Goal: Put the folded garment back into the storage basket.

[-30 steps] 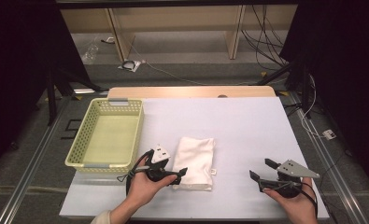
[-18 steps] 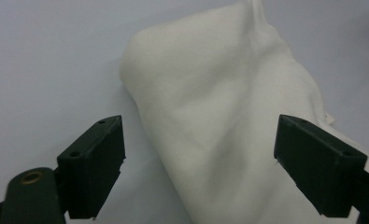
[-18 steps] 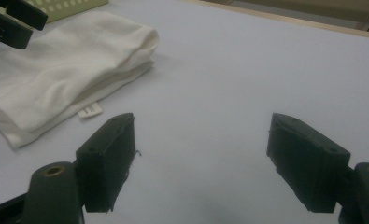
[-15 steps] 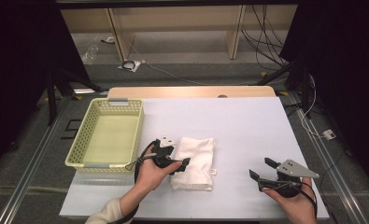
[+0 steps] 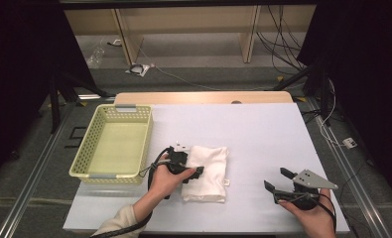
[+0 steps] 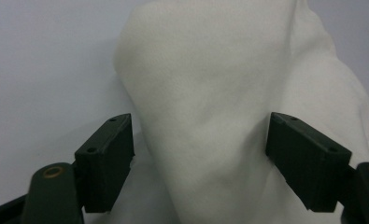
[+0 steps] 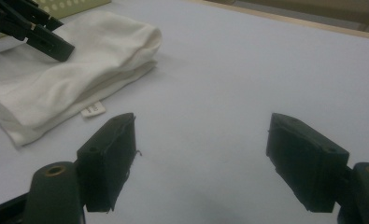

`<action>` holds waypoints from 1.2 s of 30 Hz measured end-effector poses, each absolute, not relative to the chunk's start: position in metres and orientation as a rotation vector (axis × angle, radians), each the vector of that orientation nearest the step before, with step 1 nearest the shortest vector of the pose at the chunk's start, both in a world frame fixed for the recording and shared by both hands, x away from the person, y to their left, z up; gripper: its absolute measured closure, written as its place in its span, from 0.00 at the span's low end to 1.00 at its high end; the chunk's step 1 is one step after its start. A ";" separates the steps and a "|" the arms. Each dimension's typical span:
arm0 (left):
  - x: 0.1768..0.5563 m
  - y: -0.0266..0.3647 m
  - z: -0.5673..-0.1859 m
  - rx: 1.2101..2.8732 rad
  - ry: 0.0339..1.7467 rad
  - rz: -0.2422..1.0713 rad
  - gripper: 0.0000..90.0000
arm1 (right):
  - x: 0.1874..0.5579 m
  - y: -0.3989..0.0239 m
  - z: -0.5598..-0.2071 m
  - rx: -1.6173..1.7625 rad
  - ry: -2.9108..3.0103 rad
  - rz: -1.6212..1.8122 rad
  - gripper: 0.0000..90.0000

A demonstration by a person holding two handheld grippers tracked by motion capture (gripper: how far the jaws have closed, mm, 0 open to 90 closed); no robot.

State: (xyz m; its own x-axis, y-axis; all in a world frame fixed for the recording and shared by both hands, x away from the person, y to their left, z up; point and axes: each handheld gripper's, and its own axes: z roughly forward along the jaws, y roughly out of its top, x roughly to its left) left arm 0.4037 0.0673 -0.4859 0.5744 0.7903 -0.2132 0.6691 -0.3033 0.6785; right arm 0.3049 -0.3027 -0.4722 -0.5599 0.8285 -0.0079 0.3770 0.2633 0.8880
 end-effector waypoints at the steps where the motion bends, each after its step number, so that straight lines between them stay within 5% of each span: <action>1: 0.403 0.067 -0.486 2.064 1.161 0.194 0.26 | 0.305 -0.303 -0.472 1.088 2.061 1.248 0.28; 16: 0.397 0.061 -0.486 2.092 1.188 0.198 0.33 | 0.305 -0.301 -0.473 1.084 2.071 1.252 0.28; 27: 0.386 0.055 -0.486 2.054 1.226 0.184 0.60 | 0.304 -0.300 -0.472 1.073 2.073 1.251 0.29; 36: 0.387 0.057 -0.486 2.015 1.252 0.117 0.71 | 0.304 -0.299 -0.472 1.069 2.072 1.260 0.29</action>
State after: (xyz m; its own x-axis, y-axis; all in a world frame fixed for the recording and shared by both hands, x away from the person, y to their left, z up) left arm 0.3866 0.0573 -0.4864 0.5178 0.8034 -0.2939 0.7351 -0.2420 0.6333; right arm 0.3035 -0.2993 -0.4721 -0.5754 0.8178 -0.0080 0.3691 0.2684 0.8898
